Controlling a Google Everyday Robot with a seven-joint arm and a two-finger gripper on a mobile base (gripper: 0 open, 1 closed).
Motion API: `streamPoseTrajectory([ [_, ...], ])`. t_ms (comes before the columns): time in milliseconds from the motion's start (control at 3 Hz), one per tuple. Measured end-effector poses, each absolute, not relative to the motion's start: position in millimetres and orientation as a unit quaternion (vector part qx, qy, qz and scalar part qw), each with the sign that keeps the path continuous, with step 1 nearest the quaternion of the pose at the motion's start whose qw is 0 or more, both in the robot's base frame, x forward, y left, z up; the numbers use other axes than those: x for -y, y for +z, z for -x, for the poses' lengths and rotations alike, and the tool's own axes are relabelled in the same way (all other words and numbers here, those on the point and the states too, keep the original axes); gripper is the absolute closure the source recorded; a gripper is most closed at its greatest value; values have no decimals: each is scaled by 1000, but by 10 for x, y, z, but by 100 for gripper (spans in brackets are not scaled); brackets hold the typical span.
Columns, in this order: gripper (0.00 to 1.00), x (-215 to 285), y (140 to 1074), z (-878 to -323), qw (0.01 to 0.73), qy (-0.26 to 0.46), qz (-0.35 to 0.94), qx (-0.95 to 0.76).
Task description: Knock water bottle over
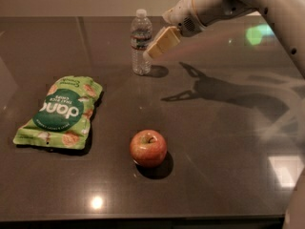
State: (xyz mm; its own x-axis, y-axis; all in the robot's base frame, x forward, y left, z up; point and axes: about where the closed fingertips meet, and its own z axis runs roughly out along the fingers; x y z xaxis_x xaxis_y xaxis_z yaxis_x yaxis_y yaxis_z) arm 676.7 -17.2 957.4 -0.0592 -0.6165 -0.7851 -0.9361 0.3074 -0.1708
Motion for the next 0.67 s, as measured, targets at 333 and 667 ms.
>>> streamPoseTrajectory([
  [333, 0, 33, 9553, -6953, 421, 217, 541, -695],
  [667, 0, -70, 9528, -7101, 435, 237, 528, -690],
])
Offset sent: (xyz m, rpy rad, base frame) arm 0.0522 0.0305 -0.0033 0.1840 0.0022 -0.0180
